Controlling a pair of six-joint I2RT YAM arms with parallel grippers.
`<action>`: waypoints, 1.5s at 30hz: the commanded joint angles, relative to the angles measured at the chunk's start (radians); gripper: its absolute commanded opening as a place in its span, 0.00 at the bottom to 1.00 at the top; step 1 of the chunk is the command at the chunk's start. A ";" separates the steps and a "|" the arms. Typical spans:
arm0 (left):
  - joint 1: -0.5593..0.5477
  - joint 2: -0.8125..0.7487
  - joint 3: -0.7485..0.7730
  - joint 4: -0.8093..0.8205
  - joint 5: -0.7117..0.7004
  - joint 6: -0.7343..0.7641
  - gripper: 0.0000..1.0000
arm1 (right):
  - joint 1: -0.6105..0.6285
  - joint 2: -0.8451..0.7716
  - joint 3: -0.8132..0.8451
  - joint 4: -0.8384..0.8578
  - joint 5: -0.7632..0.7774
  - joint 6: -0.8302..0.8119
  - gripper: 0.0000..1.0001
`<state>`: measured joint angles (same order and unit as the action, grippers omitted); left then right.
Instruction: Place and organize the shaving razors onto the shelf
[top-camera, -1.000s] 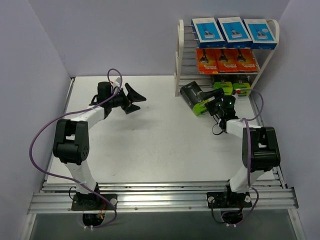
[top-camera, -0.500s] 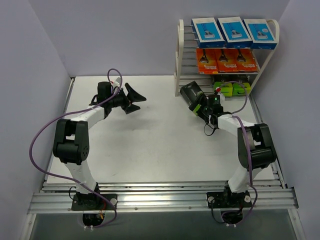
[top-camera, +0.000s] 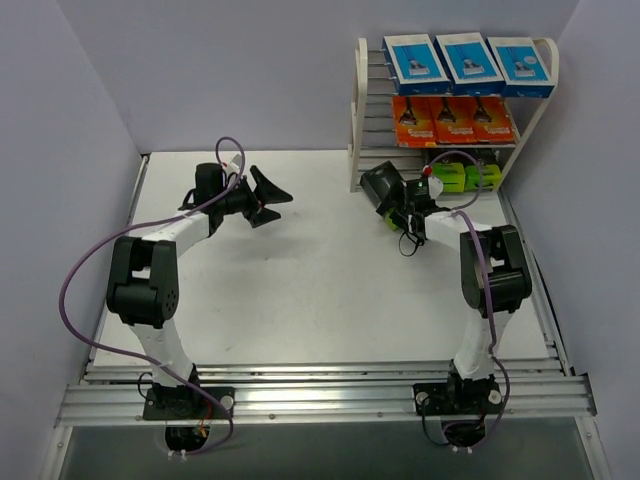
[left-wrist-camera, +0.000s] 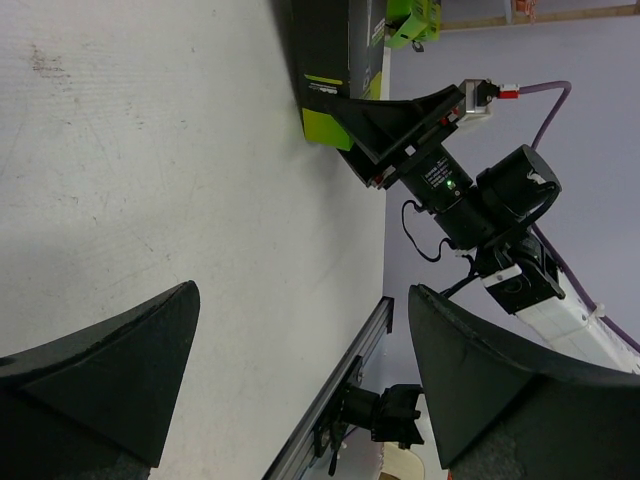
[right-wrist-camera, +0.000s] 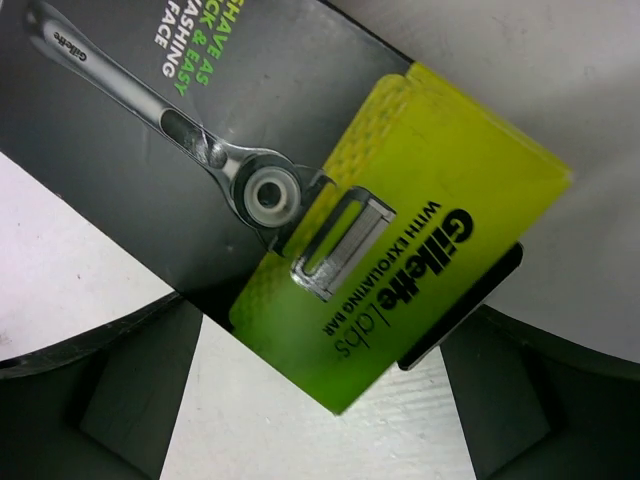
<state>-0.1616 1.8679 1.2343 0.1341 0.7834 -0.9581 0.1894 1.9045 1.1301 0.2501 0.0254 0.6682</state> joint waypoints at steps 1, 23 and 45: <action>0.007 0.013 0.001 0.048 0.016 0.010 0.94 | 0.021 0.030 0.063 -0.012 0.053 0.016 0.94; 0.005 0.019 -0.009 0.082 0.031 -0.018 0.94 | 0.041 0.062 0.105 0.106 0.218 0.310 0.90; 0.008 0.019 -0.016 0.107 0.045 -0.044 0.94 | 0.042 0.116 0.227 0.137 0.268 0.392 0.90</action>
<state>-0.1616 1.8854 1.2232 0.1848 0.8082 -0.9943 0.2245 2.0075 1.2987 0.3489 0.2516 1.0447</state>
